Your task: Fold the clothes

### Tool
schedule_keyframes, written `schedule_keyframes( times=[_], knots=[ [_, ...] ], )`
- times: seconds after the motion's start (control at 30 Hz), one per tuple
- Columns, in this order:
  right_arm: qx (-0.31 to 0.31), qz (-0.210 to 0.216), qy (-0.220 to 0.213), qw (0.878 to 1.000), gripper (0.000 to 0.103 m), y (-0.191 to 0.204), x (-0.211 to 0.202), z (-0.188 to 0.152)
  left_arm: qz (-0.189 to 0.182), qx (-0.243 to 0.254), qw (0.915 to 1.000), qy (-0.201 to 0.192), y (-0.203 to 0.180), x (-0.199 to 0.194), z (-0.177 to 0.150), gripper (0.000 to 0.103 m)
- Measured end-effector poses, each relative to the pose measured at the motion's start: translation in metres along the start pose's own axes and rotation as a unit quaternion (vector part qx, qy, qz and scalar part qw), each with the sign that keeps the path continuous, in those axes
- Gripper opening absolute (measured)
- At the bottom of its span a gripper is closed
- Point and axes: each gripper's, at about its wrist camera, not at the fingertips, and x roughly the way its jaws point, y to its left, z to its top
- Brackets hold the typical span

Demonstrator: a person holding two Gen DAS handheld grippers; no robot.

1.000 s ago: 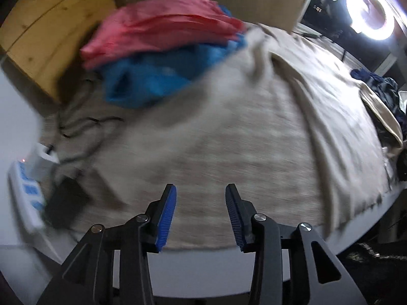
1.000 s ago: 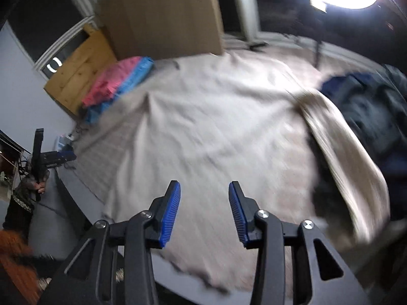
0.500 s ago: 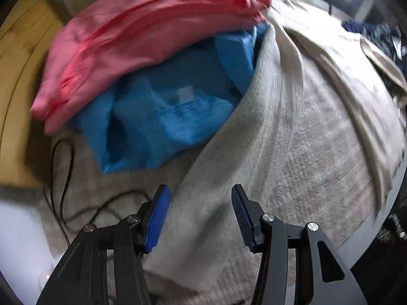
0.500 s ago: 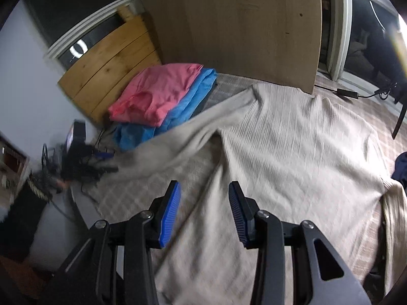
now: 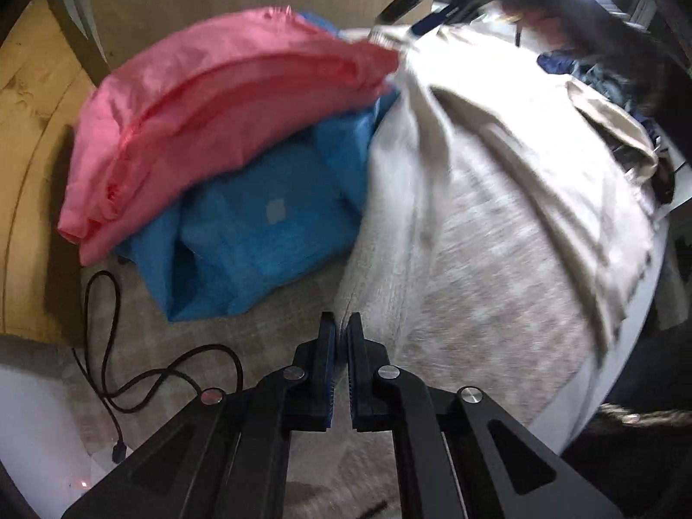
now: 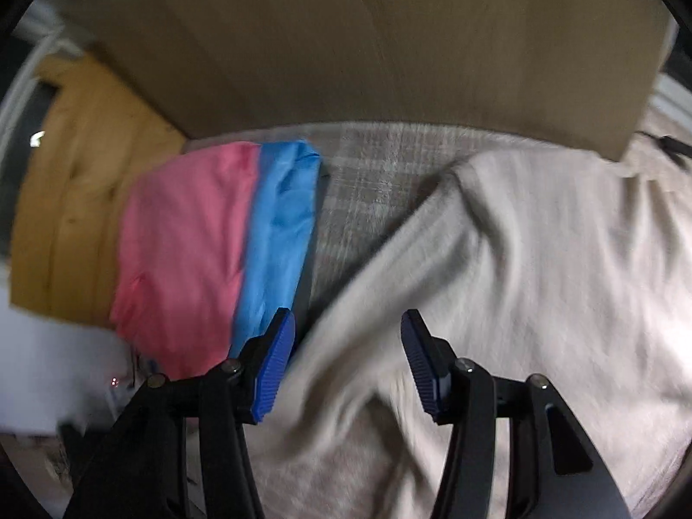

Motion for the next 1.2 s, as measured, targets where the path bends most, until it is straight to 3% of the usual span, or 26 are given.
schedule_keyframes(
  times=[0.3, 0.37, 0.4, 0.43, 0.47, 0.5, 0.57, 0.63, 0.73, 0.87, 1.13, 1.2],
  knots=[
    [-0.040, -0.077, 0.100, 0.991, 0.051, 0.024, 0.063, 0.010, 0.004, -0.003, 1.0000, 0.007, -0.007, 0.021, -0.006, 0.004],
    [-0.064, -0.090, 0.094, 0.989, 0.049, 0.029, 0.064, 0.006, 0.007, -0.004, 0.9999, 0.008, -0.014, 0.025, -0.005, 0.006],
    [-0.078, -0.097, 0.091, 0.988, 0.044, 0.031, 0.064, 0.004, 0.010, -0.007, 0.9999, 0.012, -0.010, 0.027, -0.004, 0.011],
    [-0.088, -0.103, 0.085, 0.987, 0.039, 0.031, 0.063, 0.002, 0.013, -0.011, 0.9997, 0.019, -0.004, 0.029, -0.004, 0.039],
    [-0.098, -0.108, 0.078, 0.986, 0.027, 0.031, 0.062, 0.001, 0.023, -0.013, 0.9992, 0.031, -0.003, 0.036, -0.005, 0.062],
    [-0.095, -0.101, 0.074, 0.988, 0.016, 0.028, 0.060, 0.001, 0.033, -0.009, 0.9986, 0.040, -0.004, 0.043, -0.006, 0.061],
    [-0.074, -0.067, 0.071, 0.992, 0.005, 0.018, 0.055, 0.002, 0.036, 0.007, 0.9985, 0.041, -0.009, 0.052, -0.009, 0.032],
    [-0.068, -0.041, 0.059, 0.995, 0.005, 0.012, 0.043, 0.002, 0.027, 0.010, 0.9989, 0.036, -0.014, 0.051, -0.009, 0.010],
    [-0.062, -0.005, 0.038, 0.997, 0.005, 0.005, 0.025, 0.002, 0.041, 0.008, 0.9985, 0.036, -0.025, 0.037, -0.005, 0.009],
    [-0.079, 0.018, 0.023, 0.996, 0.004, -0.004, -0.004, -0.001, 0.050, 0.003, 0.9988, -0.001, -0.062, -0.004, 0.003, 0.009],
    [-0.106, 0.054, 0.011, 0.993, 0.004, -0.059, -0.057, -0.021, 0.050, 0.049, 0.9965, -0.047, -0.202, -0.060, 0.015, 0.009],
    [-0.105, 0.054, 0.014, 0.993, 0.005, -0.082, -0.062, -0.023, 0.026, 0.042, 0.9980, -0.040, -0.236, -0.061, 0.011, 0.011]
  ],
)
